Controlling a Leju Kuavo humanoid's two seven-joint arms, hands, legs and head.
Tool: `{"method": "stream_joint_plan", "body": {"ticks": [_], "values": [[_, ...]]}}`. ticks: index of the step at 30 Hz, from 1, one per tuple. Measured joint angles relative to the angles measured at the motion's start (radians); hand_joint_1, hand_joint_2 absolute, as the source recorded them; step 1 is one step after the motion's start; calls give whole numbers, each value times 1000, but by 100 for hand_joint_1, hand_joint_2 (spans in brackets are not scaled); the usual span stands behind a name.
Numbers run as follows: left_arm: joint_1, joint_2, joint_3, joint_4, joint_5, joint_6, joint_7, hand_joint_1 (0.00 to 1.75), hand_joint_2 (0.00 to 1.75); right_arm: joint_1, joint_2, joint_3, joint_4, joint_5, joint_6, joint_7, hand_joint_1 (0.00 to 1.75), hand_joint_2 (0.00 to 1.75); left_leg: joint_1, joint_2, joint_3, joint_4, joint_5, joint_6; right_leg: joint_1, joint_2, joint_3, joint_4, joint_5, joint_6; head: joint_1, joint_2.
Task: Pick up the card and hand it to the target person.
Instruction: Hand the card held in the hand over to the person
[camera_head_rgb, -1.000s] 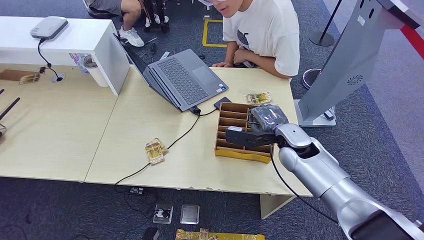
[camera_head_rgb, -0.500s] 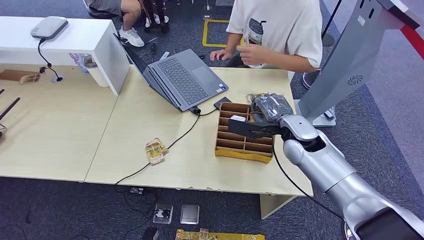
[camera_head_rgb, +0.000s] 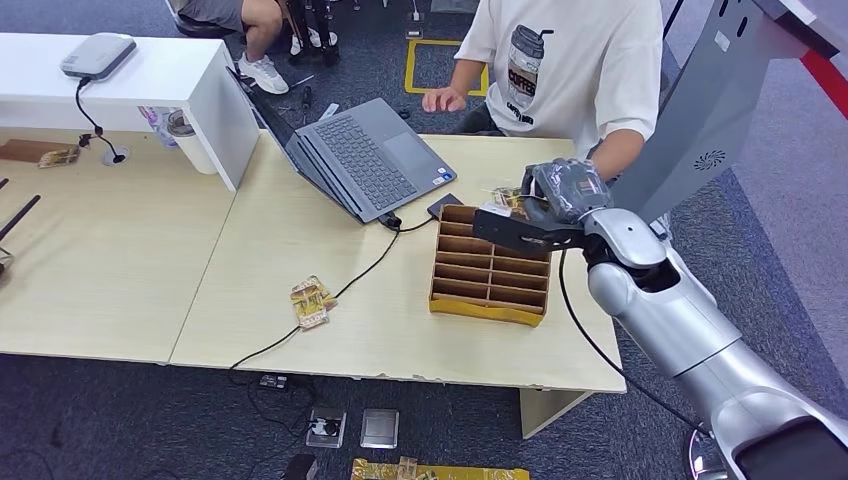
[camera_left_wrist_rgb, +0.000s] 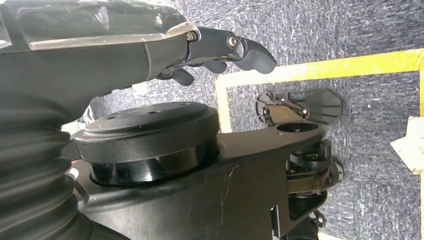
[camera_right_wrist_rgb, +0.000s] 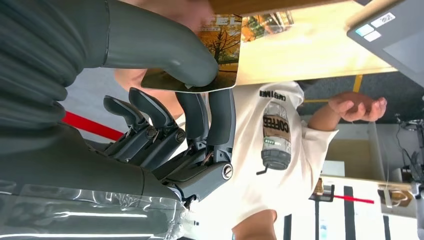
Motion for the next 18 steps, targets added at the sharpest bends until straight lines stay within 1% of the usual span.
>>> {"method": "stream_joint_plan", "body": {"ticks": [6,10,11,12,13,14,15,16,17,18], "values": [[-1,0,0,0,-4,0,1,0,175,-1,1,-13,-10,22,-26,-10,175,175,0,0,0,0,0,0,0,0,0,0,0,0,0,0],[-3,-1,0,0,-10,0,9,0,175,-1,17,-15,2,50,-54,-26,175,175,0,0,0,0,0,0,0,0,0,0,0,0,0,0],[-4,-2,0,0,-11,0,11,0,175,-1,23,-15,8,55,-59,-28,168,175,0,0,0,0,0,0,0,0,0,0,0,0,0,0],[-4,-2,0,0,-13,0,12,0,175,-1,30,-15,15,60,-64,-31,154,175,0,0,0,0,0,0,0,0,0,0,0,0,0,0],[-5,-3,0,0,-15,0,12,0,175,-1,36,-15,21,63,-69,-32,124,175,0,0,0,0,0,0,0,0,0,0,0,0,0,0],[-5,-4,0,0,-16,0,12,0,175,-1,42,-15,27,66,-75,-35,82,175,0,0,0,0,0,0,0,0,0,0,0,0,0,0],[-6,-5,0,0,-17,0,13,0,175,-1,48,-15,33,68,-81,-38,45,175,0,0,0,0,0,0,0,0,0,0,0,0,0,0],[-6,-5,0,0,-18,0,13,0,175,-1,54,-15,40,69,-88,-42,16,175,0,0,-1,0,0,0,0,0,0,0,0,0,0,0],[-6,-6,0,0,-18,1,14,0,175,-1,61,-15,48,70,-97,-47,2,175,0,0,-1,0,0,0,0,0,0,0,0,0,0,0],[-6,-7,0,0,-18,1,15,0,175,-1,69,-14,58,71,-108,-53,0,175,0,0,-1,0,0,0,0,0,0,0,0,0,0,0]]}}
